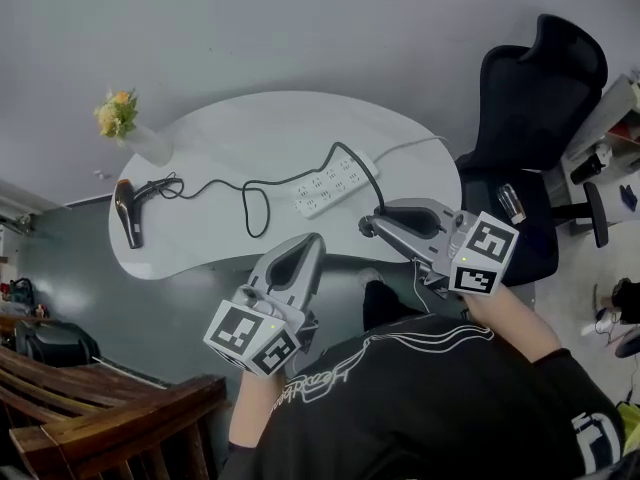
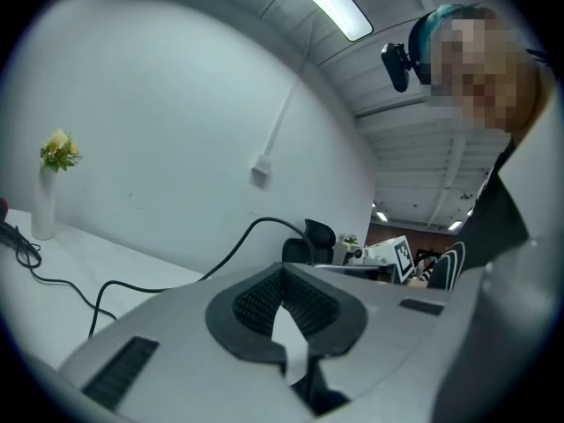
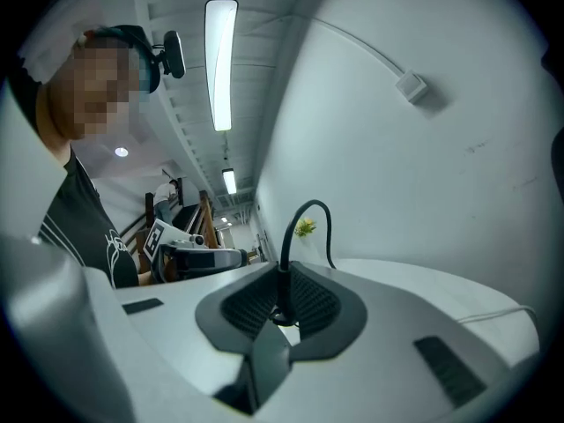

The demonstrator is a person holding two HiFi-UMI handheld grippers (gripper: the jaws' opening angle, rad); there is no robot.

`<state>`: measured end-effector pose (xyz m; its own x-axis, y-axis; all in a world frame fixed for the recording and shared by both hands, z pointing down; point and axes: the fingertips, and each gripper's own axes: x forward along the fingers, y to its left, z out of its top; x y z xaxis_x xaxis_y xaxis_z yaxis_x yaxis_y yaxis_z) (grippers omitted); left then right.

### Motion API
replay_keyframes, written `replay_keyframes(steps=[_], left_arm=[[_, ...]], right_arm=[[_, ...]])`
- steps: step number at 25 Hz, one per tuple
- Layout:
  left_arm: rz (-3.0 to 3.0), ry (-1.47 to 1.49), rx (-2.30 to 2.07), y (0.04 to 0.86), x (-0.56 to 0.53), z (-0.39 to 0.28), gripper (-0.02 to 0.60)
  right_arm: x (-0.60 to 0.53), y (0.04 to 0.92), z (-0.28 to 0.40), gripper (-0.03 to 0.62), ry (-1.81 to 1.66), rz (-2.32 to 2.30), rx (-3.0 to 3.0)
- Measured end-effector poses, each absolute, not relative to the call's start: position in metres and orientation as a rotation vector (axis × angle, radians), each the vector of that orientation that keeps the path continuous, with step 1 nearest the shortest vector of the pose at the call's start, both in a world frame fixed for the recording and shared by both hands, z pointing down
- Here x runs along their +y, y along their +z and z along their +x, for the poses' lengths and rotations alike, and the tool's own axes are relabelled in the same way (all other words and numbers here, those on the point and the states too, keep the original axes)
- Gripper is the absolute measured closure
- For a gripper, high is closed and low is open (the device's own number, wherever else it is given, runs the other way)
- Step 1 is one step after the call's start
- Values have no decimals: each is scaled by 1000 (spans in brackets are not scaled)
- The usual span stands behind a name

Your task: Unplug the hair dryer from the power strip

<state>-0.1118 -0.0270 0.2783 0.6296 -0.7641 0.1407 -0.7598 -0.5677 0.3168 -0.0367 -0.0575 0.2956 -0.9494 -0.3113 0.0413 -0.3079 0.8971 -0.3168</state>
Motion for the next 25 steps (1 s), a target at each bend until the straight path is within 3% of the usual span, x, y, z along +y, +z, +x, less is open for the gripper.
replay_keyframes(steps=[25], left_arm=[[2508, -34, -1211, 287, -1, -104, 578]], right_arm=[[-31, 307, -24, 566, -525, -608, 3046]])
